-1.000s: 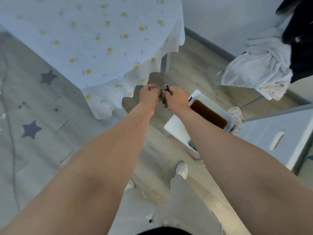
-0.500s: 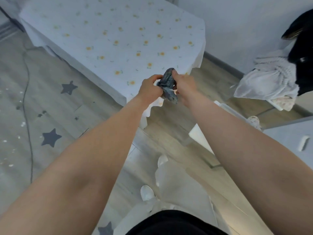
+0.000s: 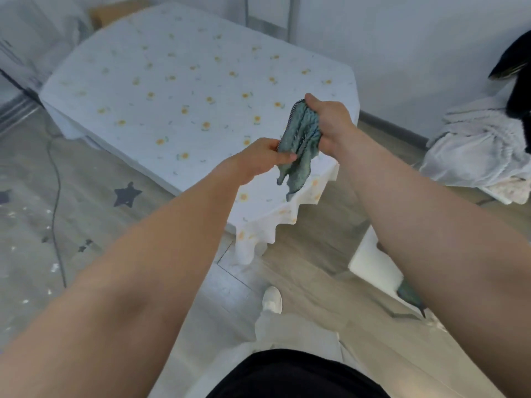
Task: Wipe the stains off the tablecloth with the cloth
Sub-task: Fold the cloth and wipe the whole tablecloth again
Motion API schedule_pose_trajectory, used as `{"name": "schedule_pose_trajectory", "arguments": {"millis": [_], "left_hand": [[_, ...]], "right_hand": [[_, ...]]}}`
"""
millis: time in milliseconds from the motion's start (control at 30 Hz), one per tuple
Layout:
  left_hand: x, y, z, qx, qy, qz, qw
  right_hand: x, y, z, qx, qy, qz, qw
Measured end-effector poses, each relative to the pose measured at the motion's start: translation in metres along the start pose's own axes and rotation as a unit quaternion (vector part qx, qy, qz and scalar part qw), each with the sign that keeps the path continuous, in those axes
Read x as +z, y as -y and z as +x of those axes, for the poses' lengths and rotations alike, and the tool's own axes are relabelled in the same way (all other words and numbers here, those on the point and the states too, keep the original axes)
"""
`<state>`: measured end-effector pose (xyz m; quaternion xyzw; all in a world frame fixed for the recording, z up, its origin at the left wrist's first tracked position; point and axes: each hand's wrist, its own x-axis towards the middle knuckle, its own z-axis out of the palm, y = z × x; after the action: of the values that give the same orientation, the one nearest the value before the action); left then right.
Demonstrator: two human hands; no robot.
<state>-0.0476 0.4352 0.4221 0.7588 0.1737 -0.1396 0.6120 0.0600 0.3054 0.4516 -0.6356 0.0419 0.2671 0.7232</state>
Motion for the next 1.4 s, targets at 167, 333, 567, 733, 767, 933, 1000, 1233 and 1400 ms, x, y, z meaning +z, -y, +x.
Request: {"name": "schedule_pose_trajectory", "arguments": {"millis": [167,333,567,733,767,933,1000,1233,1400], "left_hand": [[-0.043,-0.043,0.028,0.025,-0.002,-0.309,0.951],[-0.076,-0.068,0.055,0.026,-0.034,-0.493,0.869],[-0.123,-0.077,0.081,0.046,-0.012,-0.509,0.859],[-0.173,-0.073,0.101,0.073,0.007,-0.493,0.867],[-0.182,-0.075,0.105,0.072,0.013,-0.486,0.871],[-0.225,-0.098,0.118,0.049,0.049,-0.447,0.892],[-0.241,-0.108,0.123,0.049,0.068,-0.436,0.896],[-0.287,-0.127,0.139,0.048,0.163,-0.394,0.903],[-0.306,-0.125,0.158,0.045,0.171,-0.372,0.911]], "right_hand": [[0.011,0.03,0.035,0.028,0.029,0.035,0.999],[0.004,-0.017,0.053,0.218,0.11,0.044,0.969],[0.052,-0.009,0.082,0.081,-0.018,0.133,0.988],[0.065,0.016,0.099,-0.001,-0.056,0.181,0.982],[0.07,0.022,0.101,-0.013,-0.072,0.219,0.973],[0.111,0.05,0.115,-0.009,-0.17,0.287,0.943],[0.13,0.057,0.114,-0.032,-0.161,0.229,0.959],[0.183,0.06,0.123,-0.092,-0.183,-0.105,0.973],[0.191,0.052,0.135,-0.105,-0.182,-0.05,0.976]]}}
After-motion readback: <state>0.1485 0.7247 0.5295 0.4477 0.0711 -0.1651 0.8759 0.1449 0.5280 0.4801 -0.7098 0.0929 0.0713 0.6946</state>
